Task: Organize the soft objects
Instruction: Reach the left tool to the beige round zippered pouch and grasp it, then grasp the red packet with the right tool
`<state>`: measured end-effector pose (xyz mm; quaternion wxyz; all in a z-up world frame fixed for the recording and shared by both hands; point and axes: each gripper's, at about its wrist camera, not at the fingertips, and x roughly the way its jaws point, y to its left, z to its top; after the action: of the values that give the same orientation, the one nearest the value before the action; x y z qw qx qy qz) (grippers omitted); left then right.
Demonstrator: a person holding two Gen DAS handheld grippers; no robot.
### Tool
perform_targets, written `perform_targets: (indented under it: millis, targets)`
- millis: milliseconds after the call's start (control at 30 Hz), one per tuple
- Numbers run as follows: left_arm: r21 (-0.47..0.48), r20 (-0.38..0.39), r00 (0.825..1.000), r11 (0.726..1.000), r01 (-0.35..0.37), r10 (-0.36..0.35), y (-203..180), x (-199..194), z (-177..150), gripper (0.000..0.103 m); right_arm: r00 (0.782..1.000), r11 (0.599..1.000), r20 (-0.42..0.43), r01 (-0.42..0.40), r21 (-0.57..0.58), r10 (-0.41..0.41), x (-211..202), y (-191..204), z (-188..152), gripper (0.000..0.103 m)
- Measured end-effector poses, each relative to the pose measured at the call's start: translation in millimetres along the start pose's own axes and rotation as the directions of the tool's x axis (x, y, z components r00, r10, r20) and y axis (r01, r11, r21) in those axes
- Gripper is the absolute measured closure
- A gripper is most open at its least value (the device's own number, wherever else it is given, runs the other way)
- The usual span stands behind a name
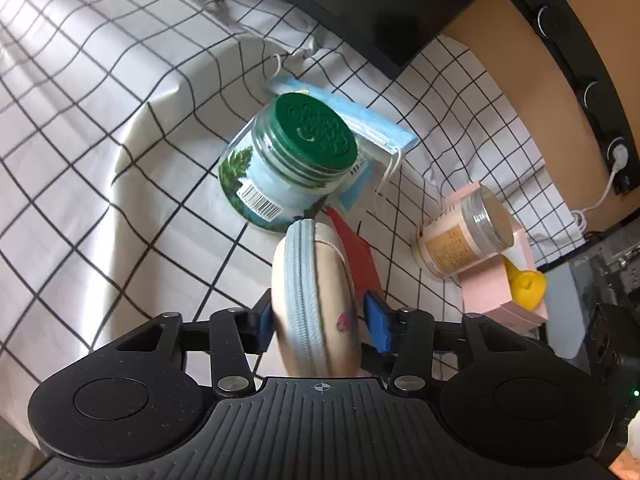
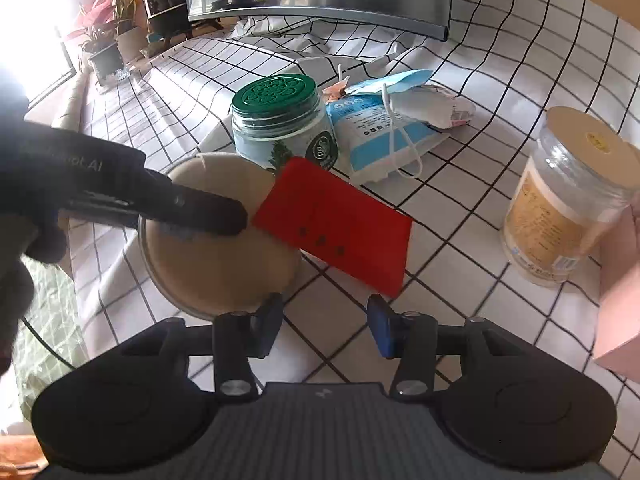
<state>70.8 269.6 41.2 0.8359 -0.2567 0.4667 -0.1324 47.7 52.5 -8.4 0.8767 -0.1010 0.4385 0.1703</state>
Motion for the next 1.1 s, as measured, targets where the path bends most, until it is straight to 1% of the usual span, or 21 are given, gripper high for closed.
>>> perform_targets:
  millis: [67, 100, 133, 267, 333, 433, 533, 567, 600, 700, 767, 800, 833, 967, 1033, 1067, 1100]
  targets:
    - [0.017, -0.014, 1.0, 1.0, -0.004, 0.004, -1, 0, -1, 0.057, 1.0, 0.999, 0.017, 0.022, -0.03, -0.021, -4, -1, -1, 0.047]
    - [0.017, -0.022, 1.0, 1.0, 0.001, 0.0, 0, -1, -1, 0.058, 0.999, 0.998, 0.027, 0.034, -0.05, -0.032, -7, -2, -1, 0.036]
    - [0.013, -0.026, 1.0, 1.0, 0.006, -0.005, 2, -2, -3, 0.058, 0.998, 0.996, 0.039, 0.047, -0.073, -0.045, -9, -2, -3, 0.03]
    - [-0.026, 0.002, 1.0, 1.0, 0.014, -0.014, 8, -6, -8, 0.058, 0.995, 0.981, 0.065, 0.09, -0.174, -0.079, -12, -3, -2, 0.028]
    - [-0.036, 0.011, 1.0, 0.999, 0.024, -0.023, 10, -8, -10, 0.058, 0.993, 0.961, 0.059, 0.114, -0.251, -0.102, -6, 0, 0, 0.028]
    - [-0.031, 0.018, 0.999, 0.999, 0.028, -0.028, 11, -9, -11, 0.059, 0.993, 0.92, 0.059, 0.118, -0.373, -0.104, 5, 6, 8, 0.028]
    - [-0.013, 0.024, 1.0, 1.0, 0.017, -0.016, 10, -9, -10, 0.059, 0.992, 0.861, 0.049, 0.124, -0.493, -0.115, 21, 10, 21, 0.028]
    - [0.001, 0.026, 1.0, 1.0, 0.011, -0.011, 9, -10, -9, 0.059, 0.99, 0.844, 0.053, 0.136, -0.519, -0.127, 27, 11, 26, 0.028]
    - [0.011, 0.027, 1.0, 1.0, 0.007, -0.008, 9, -10, -8, 0.059, 0.989, 0.836, 0.063, 0.145, -0.529, -0.132, 31, 12, 31, 0.028]
    - [0.02, 0.032, 0.999, 1.0, 0.011, -0.011, 9, -9, -5, 0.059, 0.991, 0.833, 0.084, 0.131, -0.538, -0.101, 36, 14, 42, 0.029]
    - [0.006, 0.038, 0.999, 1.0, 0.017, -0.018, 11, -8, -4, 0.059, 0.987, 0.827, 0.114, 0.154, -0.541, -0.109, 39, 18, 45, 0.038]
    - [-0.001, 0.043, 0.999, 1.0, 0.019, -0.019, 11, -8, -4, 0.059, 0.986, 0.827, 0.119, 0.16, -0.539, -0.113, 41, 19, 46, 0.05]
    - [-0.01, 0.048, 0.999, 1.0, 0.019, -0.019, 12, -8, -5, 0.059, 0.983, 0.826, 0.118, 0.181, -0.534, -0.139, 44, 21, 46, 0.058]
    - [-0.034, 0.063, 0.998, 0.999, 0.022, -0.02, 15, -8, -7, 0.059, 0.977, 0.846, 0.112, 0.214, -0.489, -0.182, 46, 15, 52, 0.07]
    - [-0.039, 0.072, 0.997, 0.999, 0.013, -0.011, 15, -9, -7, 0.059, 0.975, 0.869, 0.102, 0.223, -0.442, -0.198, 46, 9, 58, 0.081]
    - [-0.041, 0.073, 0.997, 0.999, 0.009, -0.006, 14, -9, -6, 0.059, 0.973, 0.881, 0.101, 0.229, -0.415, -0.206, 44, 5, 61, 0.083]
    - [-0.042, 0.073, 0.997, 0.999, 0.006, -0.002, 14, -9, -6, 0.059, 0.972, 0.898, 0.106, 0.234, -0.372, -0.209, 39, 1, 66, 0.088]
